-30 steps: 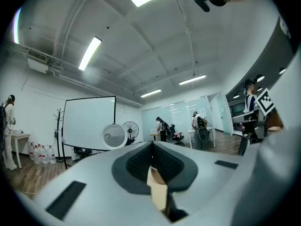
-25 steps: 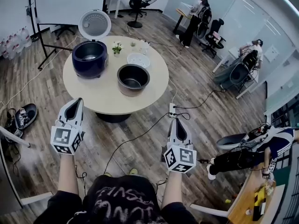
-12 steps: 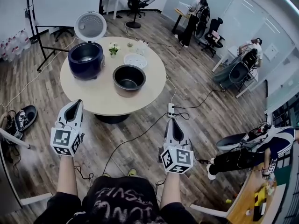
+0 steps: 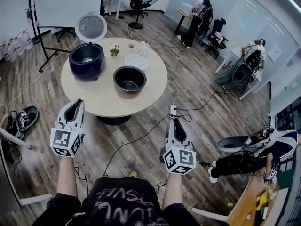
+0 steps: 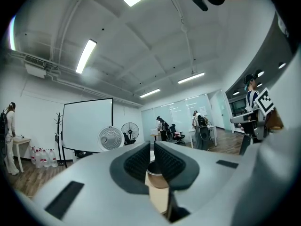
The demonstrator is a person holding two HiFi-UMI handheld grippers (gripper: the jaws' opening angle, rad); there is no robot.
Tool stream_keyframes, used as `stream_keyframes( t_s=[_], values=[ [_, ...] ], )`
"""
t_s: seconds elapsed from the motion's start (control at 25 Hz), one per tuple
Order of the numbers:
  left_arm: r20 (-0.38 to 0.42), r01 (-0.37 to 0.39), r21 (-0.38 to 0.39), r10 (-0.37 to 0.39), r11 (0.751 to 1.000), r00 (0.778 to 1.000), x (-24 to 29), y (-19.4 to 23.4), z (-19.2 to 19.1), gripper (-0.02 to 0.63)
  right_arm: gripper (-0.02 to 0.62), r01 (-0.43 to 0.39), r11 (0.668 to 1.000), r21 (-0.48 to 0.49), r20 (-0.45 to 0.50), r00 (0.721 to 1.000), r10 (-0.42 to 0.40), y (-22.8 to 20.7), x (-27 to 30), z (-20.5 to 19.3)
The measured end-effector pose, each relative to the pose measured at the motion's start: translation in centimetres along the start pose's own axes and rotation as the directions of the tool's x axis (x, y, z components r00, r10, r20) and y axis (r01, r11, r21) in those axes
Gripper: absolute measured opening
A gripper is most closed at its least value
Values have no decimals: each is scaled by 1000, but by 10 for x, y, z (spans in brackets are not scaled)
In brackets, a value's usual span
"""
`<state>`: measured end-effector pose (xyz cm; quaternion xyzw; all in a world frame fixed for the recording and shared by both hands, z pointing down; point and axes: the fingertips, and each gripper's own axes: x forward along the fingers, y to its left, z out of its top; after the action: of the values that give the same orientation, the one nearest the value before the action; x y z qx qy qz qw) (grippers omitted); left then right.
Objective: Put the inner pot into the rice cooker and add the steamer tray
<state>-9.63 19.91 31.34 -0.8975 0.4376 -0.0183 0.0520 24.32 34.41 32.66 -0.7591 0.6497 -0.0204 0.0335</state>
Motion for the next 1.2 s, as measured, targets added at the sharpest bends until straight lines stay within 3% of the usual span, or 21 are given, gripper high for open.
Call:
stream_keyframes(
  t_s=[0.28,0.64,0.72,0.96,1.2],
  values=[
    [-1,24,-7,-24,1000,1000,2,-11,-1,149,186,-83,996,-23,3,997,83,8,-1,3],
    [-6,44,-6,-44,999,999,5,-25,2,252,339,-107,994,-3,9,994,107,3,-1,3],
    [-9,45,-7,-45,999,999,6,-27,2,288,351,-121,993,-5,10,993,121,4,0,4],
    [-29,70,-27,-71,997,997,10,-40,-4,318,398,-140,990,12,10,990,140,-5,1,2],
    [-46,61,-27,-62,998,997,15,-52,-6,334,399,-167,986,17,-9,986,167,-12,7,-6]
  ],
)
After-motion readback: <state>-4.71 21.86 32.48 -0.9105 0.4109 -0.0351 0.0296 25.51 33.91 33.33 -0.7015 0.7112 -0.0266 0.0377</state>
